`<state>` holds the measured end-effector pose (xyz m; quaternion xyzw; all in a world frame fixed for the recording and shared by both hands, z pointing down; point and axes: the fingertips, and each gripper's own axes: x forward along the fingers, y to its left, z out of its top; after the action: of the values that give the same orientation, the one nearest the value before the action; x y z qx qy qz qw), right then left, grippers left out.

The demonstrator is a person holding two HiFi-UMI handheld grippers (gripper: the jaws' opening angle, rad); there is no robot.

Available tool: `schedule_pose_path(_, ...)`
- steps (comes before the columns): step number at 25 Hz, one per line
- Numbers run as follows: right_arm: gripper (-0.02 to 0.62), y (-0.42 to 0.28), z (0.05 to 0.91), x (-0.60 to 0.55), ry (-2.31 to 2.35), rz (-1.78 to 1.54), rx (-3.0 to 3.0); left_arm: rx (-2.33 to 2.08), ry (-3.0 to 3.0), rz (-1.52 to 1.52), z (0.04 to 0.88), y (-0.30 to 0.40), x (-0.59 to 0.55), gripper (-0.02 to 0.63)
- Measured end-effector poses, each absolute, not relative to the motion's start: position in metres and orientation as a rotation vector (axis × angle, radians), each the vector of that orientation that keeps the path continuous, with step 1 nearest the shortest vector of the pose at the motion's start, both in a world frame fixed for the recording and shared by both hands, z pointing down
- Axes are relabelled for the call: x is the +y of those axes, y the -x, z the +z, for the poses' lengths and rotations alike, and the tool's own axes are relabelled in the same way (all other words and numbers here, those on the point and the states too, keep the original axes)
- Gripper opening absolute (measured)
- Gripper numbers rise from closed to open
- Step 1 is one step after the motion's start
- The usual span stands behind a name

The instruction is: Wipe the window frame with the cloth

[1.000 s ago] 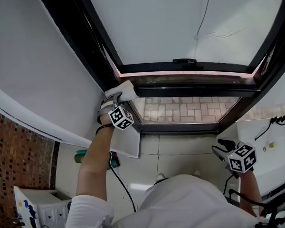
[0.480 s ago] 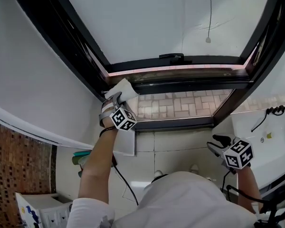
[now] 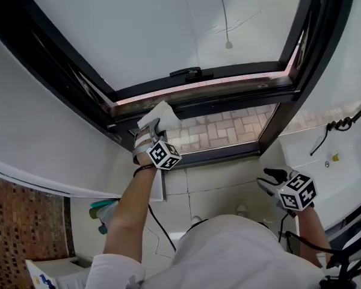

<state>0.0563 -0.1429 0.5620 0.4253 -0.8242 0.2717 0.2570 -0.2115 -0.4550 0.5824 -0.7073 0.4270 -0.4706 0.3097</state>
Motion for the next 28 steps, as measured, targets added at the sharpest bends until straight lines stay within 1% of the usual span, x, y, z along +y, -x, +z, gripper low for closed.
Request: schedule_pose_path(28, 0.164, -0.219, 0.559, -0.065, -1.387, 0.775, -2.117, 0.747, 1.940, -1.173, 0.595, -0.112, -0.403, 0.094)
